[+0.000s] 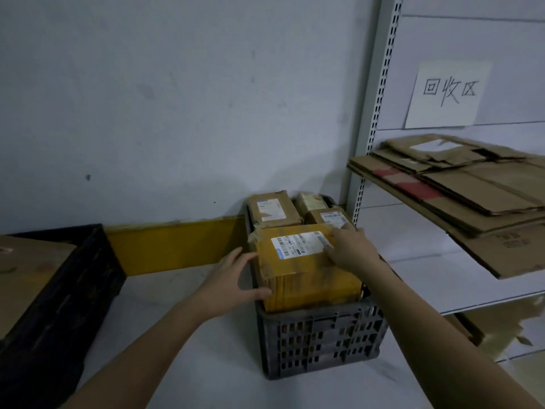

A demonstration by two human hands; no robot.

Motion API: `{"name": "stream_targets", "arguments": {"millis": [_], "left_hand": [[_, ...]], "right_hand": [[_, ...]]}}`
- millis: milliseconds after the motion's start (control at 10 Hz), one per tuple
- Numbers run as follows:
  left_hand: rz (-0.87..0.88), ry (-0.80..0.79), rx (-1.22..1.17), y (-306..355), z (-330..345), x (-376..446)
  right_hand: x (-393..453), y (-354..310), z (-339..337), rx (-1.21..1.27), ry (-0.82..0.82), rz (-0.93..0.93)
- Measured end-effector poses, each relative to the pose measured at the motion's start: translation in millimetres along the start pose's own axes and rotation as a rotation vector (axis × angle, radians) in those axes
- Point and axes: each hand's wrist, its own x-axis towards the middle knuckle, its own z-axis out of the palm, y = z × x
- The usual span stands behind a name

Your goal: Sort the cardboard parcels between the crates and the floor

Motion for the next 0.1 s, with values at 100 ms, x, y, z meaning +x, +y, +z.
{"name": "stream_targets", "arguments": {"millis": [100], "left_hand": [[-0.035,0.112,0.037,6.9,-24.4,5.8]], "right_hand": [[1.7,-33.0,-4.1,0.035,0.023,-0.135]]}}
